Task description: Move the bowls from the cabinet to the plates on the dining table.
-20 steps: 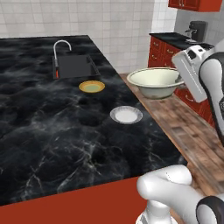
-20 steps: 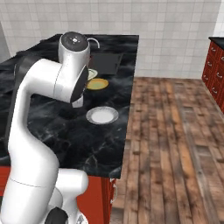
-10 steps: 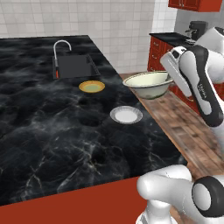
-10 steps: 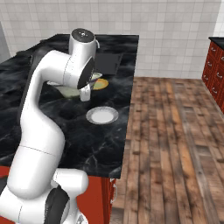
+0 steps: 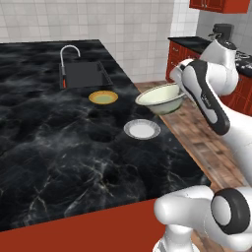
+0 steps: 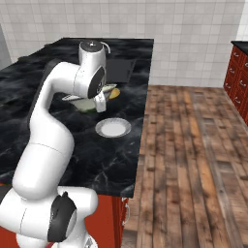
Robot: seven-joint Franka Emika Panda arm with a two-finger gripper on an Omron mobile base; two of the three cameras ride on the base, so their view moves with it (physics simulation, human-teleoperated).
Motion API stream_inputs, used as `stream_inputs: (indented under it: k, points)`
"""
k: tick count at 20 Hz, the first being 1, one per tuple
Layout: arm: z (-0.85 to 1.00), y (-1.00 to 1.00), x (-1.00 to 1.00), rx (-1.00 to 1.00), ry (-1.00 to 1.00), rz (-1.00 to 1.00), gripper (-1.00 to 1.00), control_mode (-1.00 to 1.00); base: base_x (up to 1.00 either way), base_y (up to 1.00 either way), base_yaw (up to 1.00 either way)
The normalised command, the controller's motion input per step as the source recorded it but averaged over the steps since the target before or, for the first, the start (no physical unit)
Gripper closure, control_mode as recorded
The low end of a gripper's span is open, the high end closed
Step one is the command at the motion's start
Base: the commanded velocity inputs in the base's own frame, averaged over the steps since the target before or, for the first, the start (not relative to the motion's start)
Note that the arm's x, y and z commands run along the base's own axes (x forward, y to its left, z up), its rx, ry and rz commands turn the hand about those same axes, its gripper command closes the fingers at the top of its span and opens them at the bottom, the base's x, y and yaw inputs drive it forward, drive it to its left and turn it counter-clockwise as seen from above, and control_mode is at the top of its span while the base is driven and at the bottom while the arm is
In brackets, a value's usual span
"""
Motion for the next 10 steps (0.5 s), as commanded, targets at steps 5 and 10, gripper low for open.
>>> stream_inputs:
  k: [5, 10]
  points:
    - [-0.34, 0.02, 0.41, -0.08, -0.04, 0.0, 1.0, -1.0, 0.0, 0.0, 0.0]
    - [-0.35, 0.05, 0.44, -0.07, -0.03, 0.0, 1.0, -1.0, 0.0, 0.0, 0.0]
